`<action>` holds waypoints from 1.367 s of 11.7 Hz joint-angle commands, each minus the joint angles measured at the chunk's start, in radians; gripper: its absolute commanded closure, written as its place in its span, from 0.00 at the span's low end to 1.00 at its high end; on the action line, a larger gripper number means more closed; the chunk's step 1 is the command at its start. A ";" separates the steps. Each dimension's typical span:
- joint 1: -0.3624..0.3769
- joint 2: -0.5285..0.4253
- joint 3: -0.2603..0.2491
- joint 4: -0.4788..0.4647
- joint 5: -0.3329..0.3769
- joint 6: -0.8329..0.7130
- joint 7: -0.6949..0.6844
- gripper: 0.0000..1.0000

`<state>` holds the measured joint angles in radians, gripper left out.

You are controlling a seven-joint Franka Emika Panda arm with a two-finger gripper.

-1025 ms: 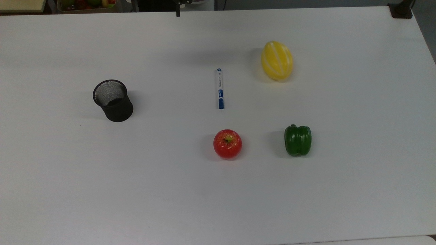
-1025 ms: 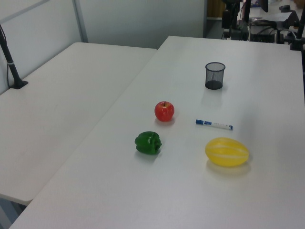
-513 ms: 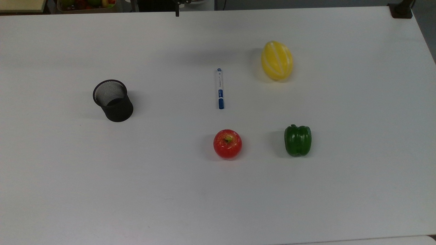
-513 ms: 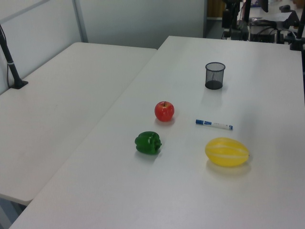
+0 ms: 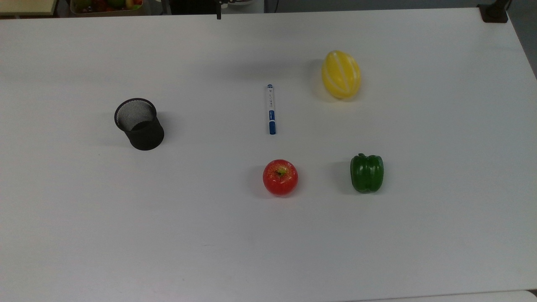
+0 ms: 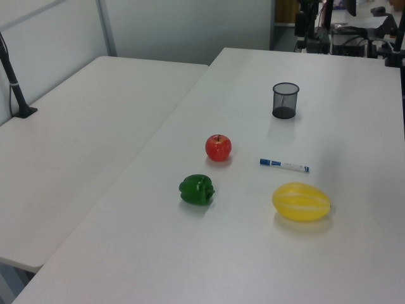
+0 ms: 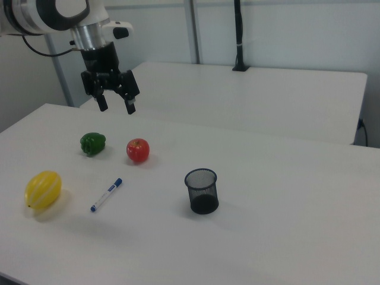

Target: Place marker

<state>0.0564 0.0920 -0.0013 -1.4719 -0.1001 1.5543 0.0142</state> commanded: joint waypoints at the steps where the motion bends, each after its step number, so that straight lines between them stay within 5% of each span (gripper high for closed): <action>1: 0.005 -0.011 0.053 -0.008 0.007 0.004 -0.002 0.00; 4: 0.005 -0.011 0.122 -0.008 0.020 0.004 0.000 0.00; 9: 0.028 0.000 0.135 -0.019 0.042 0.013 0.000 0.00; 16: 0.031 0.023 0.135 -0.234 0.043 0.248 0.044 0.00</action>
<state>0.0796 0.1256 0.1370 -1.6105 -0.0743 1.6989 0.0152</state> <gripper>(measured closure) 0.000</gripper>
